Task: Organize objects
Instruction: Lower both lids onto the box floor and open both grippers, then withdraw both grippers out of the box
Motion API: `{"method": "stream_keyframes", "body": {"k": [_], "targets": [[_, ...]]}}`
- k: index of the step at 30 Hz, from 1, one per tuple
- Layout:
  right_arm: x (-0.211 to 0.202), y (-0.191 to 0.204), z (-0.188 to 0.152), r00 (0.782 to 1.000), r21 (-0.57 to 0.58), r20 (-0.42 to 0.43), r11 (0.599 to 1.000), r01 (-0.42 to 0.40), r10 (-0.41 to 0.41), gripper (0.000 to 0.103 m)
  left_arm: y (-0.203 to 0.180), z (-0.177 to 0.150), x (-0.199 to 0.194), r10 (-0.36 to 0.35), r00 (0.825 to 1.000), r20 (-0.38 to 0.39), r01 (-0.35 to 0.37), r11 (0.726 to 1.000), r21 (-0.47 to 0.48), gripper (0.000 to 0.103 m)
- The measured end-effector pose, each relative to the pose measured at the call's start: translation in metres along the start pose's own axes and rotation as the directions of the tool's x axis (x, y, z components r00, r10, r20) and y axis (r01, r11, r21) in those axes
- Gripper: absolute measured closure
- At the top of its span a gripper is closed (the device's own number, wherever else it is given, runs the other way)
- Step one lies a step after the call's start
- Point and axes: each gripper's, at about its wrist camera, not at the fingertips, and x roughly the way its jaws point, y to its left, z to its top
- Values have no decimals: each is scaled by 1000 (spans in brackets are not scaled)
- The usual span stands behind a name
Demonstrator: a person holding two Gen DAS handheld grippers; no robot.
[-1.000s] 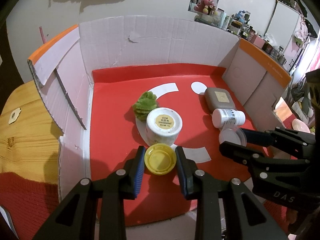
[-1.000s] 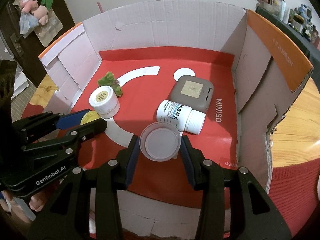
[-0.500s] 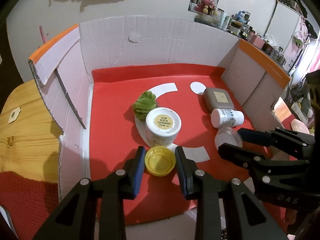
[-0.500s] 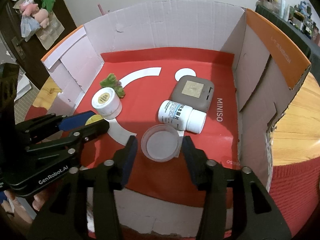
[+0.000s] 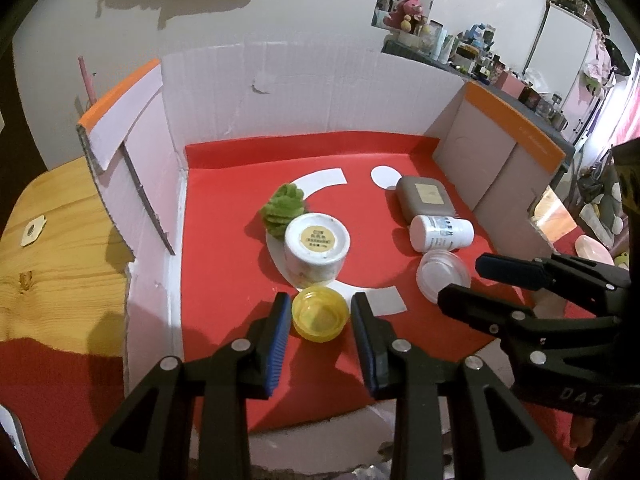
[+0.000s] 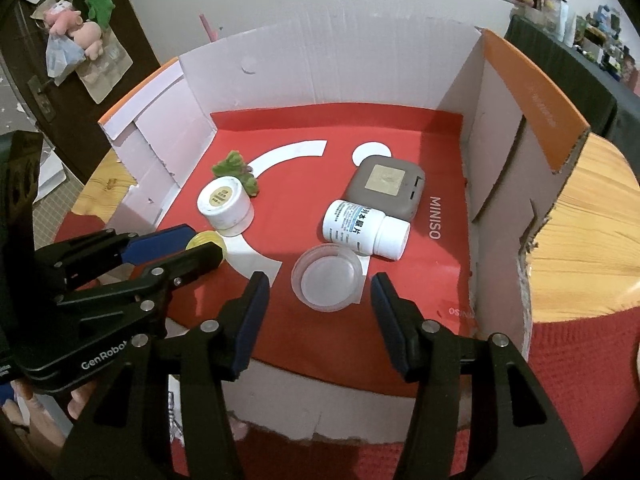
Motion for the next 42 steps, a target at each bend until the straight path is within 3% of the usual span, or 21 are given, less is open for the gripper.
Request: {"method": "stream_keyframes", "body": {"k": [5,12,16,27,32,37,42], "targets": [[-8,4,-3,1000,-7,15,1000,1,-1,41,-1,-2,-6,3,1000,15,-3,1000,-4,60],[-22,8,-6,999,-15,42,1000,5,-4,40,-3,-4,-18,-1,999,36,2,1000,-6,60],[-30,11,-9,998,-23,55,1000,6,-5,35,-5,-6,-25,6,998,56,-6,1000,-8,49],[-58,25,-20,993,-56,112,998,35,-29,28,-4,-13,-45,11,995,100,-9,1000,-18,41],[-69,30,-24,990,-63,137,997,43,-34,21,-1,-18,-54,19,992,123,-15,999,-34,30],[-79,33,-29,987,-68,155,996,49,-38,20,1,-22,-60,22,991,130,-16,999,-47,22],[-86,37,-34,985,-72,166,996,51,-38,20,-1,-26,-66,37,989,144,-31,999,-44,21]]}}
